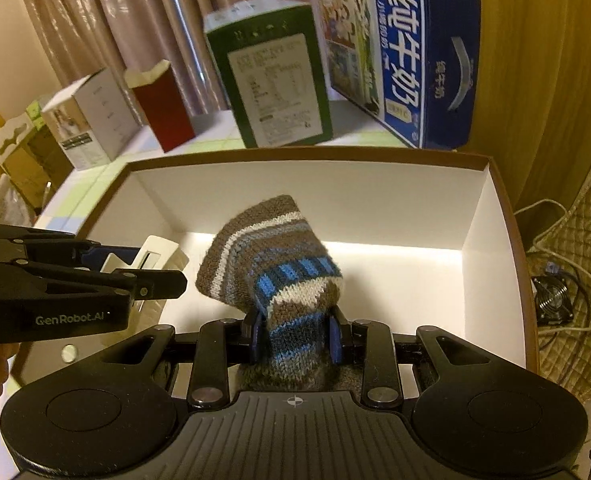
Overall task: Organize objects
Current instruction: 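Open the left tool to drop the clip into the box while the right holds the sock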
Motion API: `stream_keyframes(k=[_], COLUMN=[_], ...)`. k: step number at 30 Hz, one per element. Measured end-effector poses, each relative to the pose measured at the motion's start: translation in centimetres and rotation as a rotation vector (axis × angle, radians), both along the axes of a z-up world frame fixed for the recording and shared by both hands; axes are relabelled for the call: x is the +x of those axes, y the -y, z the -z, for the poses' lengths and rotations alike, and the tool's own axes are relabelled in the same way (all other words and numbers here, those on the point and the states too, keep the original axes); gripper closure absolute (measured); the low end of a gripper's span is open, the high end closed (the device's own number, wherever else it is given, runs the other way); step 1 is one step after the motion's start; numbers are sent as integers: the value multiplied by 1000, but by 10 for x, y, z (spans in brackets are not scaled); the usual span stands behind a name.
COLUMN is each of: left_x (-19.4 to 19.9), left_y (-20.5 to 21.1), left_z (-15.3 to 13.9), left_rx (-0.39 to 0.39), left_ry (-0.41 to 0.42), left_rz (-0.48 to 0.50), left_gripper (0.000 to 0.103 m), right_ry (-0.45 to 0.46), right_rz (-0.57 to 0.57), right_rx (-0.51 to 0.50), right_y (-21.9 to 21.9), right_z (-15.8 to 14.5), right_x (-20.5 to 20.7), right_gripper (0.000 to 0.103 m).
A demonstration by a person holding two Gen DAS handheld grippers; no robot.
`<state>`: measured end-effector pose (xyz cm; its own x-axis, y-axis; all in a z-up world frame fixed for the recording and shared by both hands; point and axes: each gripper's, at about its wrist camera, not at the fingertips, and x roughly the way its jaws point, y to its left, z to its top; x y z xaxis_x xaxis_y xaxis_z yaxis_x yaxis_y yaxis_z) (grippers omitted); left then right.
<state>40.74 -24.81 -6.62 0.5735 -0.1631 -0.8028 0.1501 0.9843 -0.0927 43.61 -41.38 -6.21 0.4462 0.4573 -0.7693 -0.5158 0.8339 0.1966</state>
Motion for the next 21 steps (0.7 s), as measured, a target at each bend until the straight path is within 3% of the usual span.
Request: stream_keyframes(k=[12,15,21], left_x=[26,27,23], left_y=[7,5,-1], left_z=[23,22,17], left_rx=[10,9,27], left_ry=[-45,-40,-28], left_rz=[-18,-18,-25], left_gripper=[69,63,39], right_ry=[-43,-46,-40], right_rz=[22,22,27], right_rx=[-9,-11,5], right_y=[1,-1,-3], right_z=[18,19,20], right_x=[26,30,34], right_gripper=[74,73,68])
